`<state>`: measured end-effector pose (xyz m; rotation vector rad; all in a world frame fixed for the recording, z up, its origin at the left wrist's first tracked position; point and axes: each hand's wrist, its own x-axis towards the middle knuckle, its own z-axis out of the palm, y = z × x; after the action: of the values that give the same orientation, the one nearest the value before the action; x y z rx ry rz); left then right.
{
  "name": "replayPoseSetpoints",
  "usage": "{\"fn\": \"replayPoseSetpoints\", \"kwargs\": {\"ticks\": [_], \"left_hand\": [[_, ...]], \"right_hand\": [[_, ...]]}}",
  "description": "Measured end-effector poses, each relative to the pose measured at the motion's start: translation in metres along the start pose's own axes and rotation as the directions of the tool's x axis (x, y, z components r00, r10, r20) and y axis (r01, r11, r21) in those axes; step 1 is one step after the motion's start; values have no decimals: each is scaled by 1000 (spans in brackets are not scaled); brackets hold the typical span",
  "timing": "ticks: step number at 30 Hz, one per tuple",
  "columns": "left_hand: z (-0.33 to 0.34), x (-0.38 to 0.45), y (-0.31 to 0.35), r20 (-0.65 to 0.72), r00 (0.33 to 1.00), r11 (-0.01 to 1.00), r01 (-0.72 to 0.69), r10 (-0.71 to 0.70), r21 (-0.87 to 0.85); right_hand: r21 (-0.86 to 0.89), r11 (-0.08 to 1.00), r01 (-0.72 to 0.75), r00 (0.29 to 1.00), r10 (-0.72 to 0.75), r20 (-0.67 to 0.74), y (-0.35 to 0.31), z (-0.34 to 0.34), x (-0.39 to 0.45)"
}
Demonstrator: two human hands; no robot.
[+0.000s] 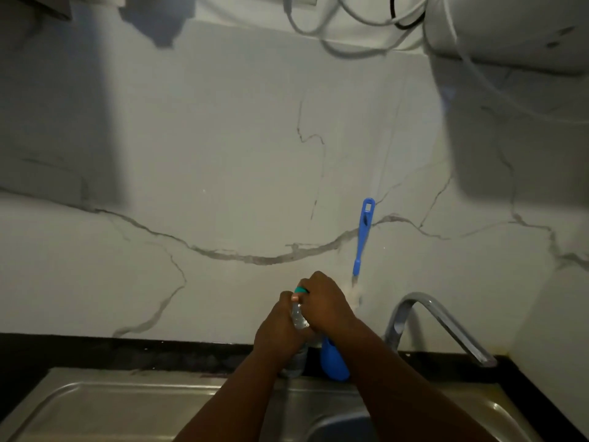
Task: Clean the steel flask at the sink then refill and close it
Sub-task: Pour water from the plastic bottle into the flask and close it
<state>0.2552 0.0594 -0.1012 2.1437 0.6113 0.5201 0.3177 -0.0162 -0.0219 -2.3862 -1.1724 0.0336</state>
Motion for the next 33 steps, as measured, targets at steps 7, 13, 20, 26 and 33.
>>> {"fn": "replayPoseSetpoints", "kwargs": {"ticks": [7,13,20,26,33], "left_hand": [[-23,-40,10,-14,998,997,-61,61,40],[-62,-89,33,-70,995,989,-54,64,137],[-97,-150,46,-176,984,985,-4,34,170],[-118,-198,39,-187,981,992,63,-42,111],[-120,-242,11,-265,953,985,166,-146,56]], "right_hand": [[48,984,171,976,-176,125,-9,-19,-32],[233,968,89,977,-131,170,-49,-47,-68],[-91,969,230,963,-214,162,-109,-67,-102],[118,910,398,866,-415,279,-133,-67,-131],[460,872,166,920,-305,246,-129,-53,-145]]}}
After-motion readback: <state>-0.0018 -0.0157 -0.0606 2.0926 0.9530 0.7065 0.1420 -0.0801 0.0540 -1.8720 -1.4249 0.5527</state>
